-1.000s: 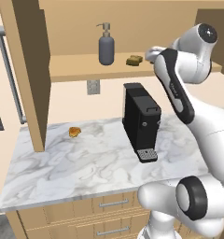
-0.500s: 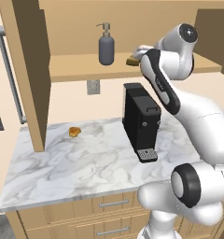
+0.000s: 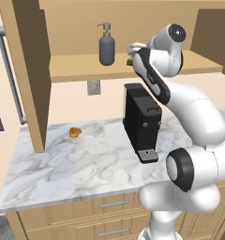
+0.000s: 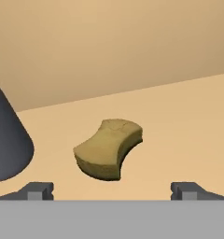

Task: Pick the soap dispenser and sponge from the cabinet and place them on the counter.

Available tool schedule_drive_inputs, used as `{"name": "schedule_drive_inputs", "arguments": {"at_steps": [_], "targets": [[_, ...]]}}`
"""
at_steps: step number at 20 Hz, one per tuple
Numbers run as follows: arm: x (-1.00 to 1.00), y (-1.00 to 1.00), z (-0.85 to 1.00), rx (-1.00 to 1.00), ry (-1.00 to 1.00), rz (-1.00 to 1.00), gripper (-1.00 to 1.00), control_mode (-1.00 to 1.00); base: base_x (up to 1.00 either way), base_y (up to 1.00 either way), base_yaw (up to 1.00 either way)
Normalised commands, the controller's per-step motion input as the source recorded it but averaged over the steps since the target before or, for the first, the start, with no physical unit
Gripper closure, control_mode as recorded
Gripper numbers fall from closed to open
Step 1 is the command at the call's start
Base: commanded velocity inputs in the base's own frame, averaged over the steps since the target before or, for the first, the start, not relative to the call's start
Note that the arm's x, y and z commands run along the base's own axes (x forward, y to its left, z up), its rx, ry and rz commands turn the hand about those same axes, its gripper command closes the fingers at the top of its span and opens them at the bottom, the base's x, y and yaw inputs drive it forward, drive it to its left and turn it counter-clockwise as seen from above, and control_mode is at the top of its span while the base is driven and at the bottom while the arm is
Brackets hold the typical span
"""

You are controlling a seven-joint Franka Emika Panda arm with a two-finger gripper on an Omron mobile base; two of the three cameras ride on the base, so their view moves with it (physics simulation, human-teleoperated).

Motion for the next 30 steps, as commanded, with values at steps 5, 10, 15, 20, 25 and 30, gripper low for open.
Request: {"name": "schedule_drive_inputs", "arguments": {"at_steps": [5, 10, 15, 20, 25, 30], "targets": [[0.22, 0.03, 0.0, -0.01, -0.01, -0.04, -1.0, -1.0, 0.0, 0.0, 0.0], [0.0, 0.01, 0.0, 0.0, 0.0, 0.0, -1.0, -1.0, 0.0, 0.0, 0.0], [0.11, 0.01, -0.02, 0.0, 0.02, 0.0, -1.0, -1.0, 0.0, 0.0, 0.0], [0.07, 0.0, -0.2, 0.0, 0.05, 0.0, -1.0, -1.0, 0.0, 0.0, 0.0], [0.23, 0.04, -0.09, -0.01, 0.01, 0.0, -1.0, -1.0, 0.0, 0.0, 0.0], [0.36, 0.07, 0.0, -0.01, 0.01, -0.02, -1.0, -1.0, 0.0, 0.0, 0.0]]}}
